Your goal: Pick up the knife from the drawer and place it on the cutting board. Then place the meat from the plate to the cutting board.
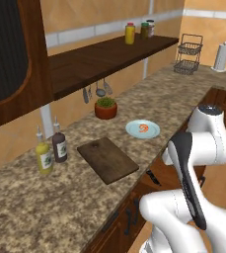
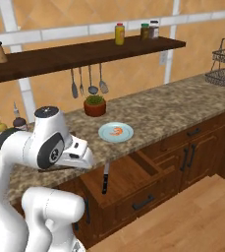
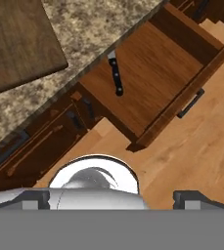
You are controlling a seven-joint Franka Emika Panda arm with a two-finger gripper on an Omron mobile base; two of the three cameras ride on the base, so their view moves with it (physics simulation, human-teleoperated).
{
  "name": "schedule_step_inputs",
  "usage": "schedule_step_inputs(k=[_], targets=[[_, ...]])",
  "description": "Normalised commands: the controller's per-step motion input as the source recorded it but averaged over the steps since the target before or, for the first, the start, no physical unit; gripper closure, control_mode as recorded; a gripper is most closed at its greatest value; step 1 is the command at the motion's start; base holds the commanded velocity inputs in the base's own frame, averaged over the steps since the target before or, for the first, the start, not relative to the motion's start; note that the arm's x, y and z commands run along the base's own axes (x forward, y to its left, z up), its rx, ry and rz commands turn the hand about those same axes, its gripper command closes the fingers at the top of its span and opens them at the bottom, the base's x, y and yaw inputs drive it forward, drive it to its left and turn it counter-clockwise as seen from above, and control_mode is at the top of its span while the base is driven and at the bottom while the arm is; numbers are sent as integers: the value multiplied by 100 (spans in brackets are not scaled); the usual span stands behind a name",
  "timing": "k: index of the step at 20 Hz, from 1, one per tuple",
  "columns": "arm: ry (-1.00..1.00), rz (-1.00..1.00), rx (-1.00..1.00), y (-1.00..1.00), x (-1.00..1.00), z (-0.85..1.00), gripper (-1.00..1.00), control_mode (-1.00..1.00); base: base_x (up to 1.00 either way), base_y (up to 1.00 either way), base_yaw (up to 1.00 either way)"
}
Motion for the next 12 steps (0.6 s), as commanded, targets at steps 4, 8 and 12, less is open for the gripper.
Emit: schedule_step_inputs(k=[4,8,12], targets=[[2,21,0,-95,25,-23,-100,-100,0,0,0],[3,15,0,-73,39,-17,-100,-100,0,0,0],[18,10,-6,-47,41,-39,-100,-100,0,0,0]])
